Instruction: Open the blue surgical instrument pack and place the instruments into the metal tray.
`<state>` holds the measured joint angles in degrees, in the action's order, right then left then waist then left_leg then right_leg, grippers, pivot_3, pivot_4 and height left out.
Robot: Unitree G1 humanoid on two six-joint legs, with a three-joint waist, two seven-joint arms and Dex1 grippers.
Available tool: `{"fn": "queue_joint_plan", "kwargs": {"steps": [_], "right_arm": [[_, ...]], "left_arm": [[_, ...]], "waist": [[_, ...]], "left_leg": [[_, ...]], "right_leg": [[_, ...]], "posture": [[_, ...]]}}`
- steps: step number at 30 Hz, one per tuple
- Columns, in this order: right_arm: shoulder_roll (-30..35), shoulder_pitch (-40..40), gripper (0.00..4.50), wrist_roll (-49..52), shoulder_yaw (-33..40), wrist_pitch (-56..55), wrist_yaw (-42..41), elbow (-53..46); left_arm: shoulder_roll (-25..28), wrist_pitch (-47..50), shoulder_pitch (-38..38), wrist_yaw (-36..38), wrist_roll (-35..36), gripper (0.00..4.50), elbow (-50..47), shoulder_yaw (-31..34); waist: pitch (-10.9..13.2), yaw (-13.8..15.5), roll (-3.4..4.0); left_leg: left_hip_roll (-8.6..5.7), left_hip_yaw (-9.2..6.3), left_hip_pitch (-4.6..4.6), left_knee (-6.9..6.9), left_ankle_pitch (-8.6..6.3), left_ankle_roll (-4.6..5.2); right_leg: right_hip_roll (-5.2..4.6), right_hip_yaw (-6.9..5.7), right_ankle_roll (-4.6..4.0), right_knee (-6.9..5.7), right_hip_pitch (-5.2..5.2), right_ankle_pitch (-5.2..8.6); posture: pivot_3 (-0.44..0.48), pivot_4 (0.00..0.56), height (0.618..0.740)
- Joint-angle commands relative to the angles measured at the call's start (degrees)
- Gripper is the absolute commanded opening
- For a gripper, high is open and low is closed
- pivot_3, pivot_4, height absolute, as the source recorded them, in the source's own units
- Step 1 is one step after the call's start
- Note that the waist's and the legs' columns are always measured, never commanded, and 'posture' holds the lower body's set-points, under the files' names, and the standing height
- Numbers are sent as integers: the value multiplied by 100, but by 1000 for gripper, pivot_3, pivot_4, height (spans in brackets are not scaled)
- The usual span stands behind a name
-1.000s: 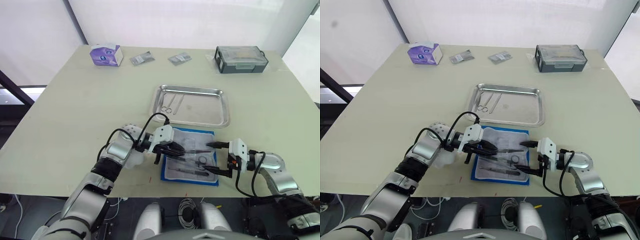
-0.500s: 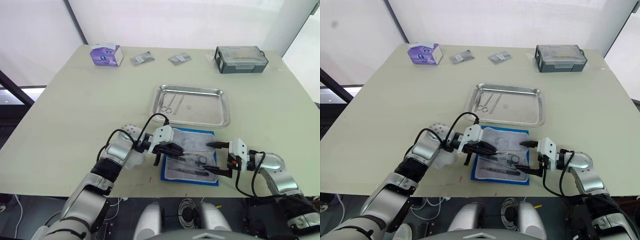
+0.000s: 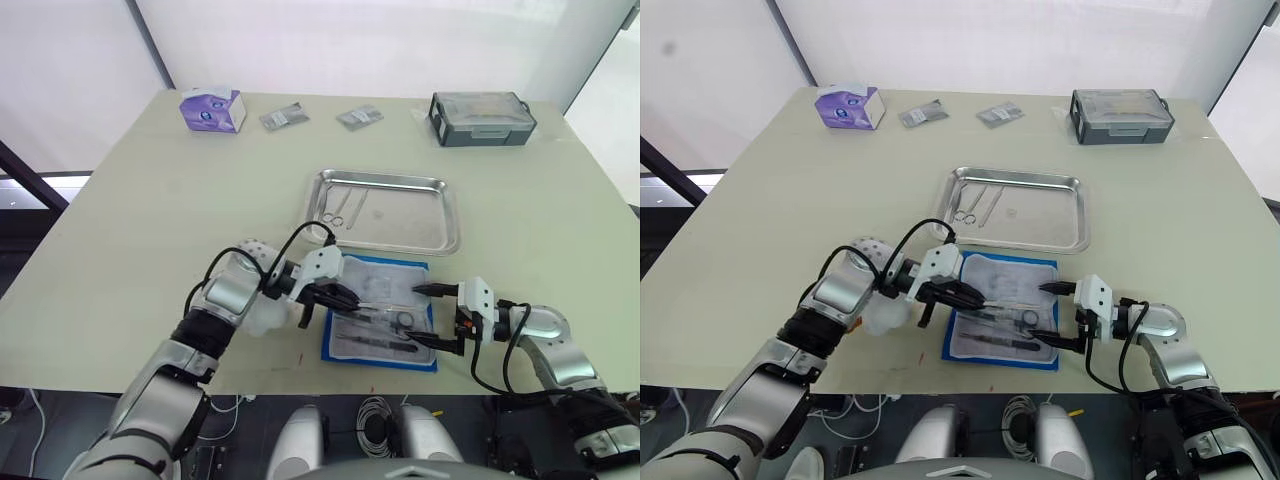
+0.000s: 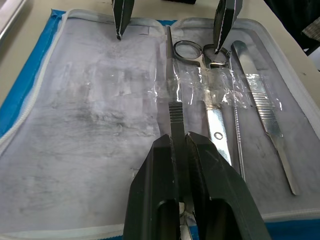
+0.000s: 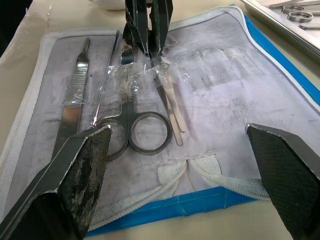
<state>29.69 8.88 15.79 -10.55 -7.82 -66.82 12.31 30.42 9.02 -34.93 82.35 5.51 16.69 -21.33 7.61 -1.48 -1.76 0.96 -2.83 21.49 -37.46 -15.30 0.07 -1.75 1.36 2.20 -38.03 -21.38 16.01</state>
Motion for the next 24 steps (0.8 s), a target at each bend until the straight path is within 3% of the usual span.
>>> {"fn": "queue_joint_plan", "kwargs": {"steps": [1,9,24], "right_arm": [[8,-312,4500,-528,-466,403,14,615],[-8,-310,4500,-534,-469,405,31,610],[-38,-305,4500,-541,-476,394,25,620]], "left_arm": [[97,94,-188,86,-44,57,-264,-22],[406,757,-464,483,95,57,-591,-8],[1274,998,-800,1015,176,57,-861,-149]], "waist": [[0,-1,0],[1,-3,0],[3,-28,1]], "left_leg": [[0,0,0,0,0,0],[0,-1,1,0,0,0],[4,-3,2,1,0,0]], "right_leg": [[0,0,0,0,0,0],[1,0,0,0,0,0],[4,-3,-1,1,-1,1]], "posture": [[0,150,740],[0,150,740],[0,150,740]]}}
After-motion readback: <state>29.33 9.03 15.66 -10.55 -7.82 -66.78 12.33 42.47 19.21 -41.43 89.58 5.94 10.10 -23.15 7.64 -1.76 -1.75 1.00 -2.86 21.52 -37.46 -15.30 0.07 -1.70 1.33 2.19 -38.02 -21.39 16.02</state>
